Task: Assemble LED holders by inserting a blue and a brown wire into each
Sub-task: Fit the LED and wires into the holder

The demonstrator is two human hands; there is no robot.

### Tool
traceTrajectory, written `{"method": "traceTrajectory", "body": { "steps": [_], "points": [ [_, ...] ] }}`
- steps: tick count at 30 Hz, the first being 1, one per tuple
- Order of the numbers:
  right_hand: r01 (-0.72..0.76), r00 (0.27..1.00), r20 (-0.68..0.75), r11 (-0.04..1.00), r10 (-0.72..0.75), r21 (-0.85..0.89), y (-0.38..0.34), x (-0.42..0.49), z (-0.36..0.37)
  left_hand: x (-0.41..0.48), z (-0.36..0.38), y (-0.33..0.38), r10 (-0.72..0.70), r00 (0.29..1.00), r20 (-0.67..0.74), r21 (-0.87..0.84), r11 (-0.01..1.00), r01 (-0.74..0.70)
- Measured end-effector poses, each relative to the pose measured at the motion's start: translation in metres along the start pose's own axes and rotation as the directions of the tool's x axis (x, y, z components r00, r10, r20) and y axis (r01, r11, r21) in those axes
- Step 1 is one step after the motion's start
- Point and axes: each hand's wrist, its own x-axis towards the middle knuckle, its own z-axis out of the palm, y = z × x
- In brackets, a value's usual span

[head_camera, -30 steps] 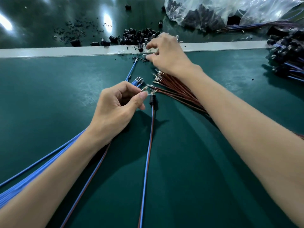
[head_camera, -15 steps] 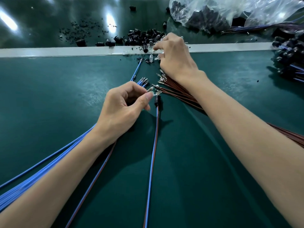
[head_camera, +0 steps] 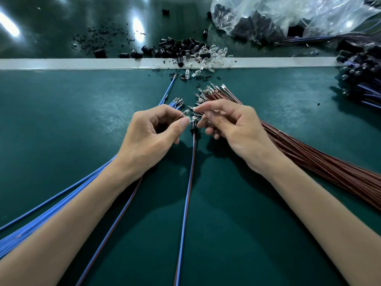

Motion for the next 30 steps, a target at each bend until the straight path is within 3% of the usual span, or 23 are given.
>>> {"method": "traceTrajectory", "body": {
  "steps": [7, 12, 14, 16, 19, 26, 28, 30],
  "points": [
    [0.037, 0.983, -0.165, 0.964, -0.082, -0.262, 0.003, 0.0, 0.001, 0.0, 0.001, -0.001, -0.009, 1.0, -0.009, 0.0, 1.0, 0.009],
    [0.098, 0.972, -0.167, 0.93, -0.166, -0.355, 0.002, -0.001, 0.001, 0.0, 0.001, 0.0, -0.018, 1.0, -0.012, 0.003, 1.0, 0.018],
    [0.236, 0.952, -0.043, 0.814, -0.304, -0.531, -0.002, -0.003, -0.006, 0.0, 0.0, 0.0, -0.02, 1.0, -0.014, 0.001, 1.0, 0.02],
    [0.359, 0.929, 0.177, 0.67, -0.325, -0.65, -0.006, -0.006, -0.018, 0.0, 0.0, 0.001, -0.016, 1.0, -0.013, 0.006, 1.0, 0.016],
    [0.32, 0.943, 0.287, 0.697, -0.169, -0.642, -0.009, -0.008, -0.031, -0.001, 0.0, 0.001, -0.01, 1.0, -0.009, 0.023, 1.0, 0.011],
    [0.342, 0.931, 0.334, 0.662, -0.145, -0.667, -0.007, 0.006, -0.024, 0.0, 0.0, 0.001, -0.015, 1.0, -0.012, 0.032, 0.999, 0.015],
    [0.327, 0.945, 0.26, 0.616, -0.199, -0.717, -0.007, 0.015, -0.016, 0.0, -0.001, 0.001, -0.021, 1.0, -0.012, 0.033, 0.999, 0.022],
    [0.237, 0.94, 0.01, 0.631, -0.341, -0.739, -0.006, 0.027, -0.01, 0.001, -0.001, 0.0, -0.021, 1.0, -0.01, 0.03, 0.999, 0.021]
  ]
}}
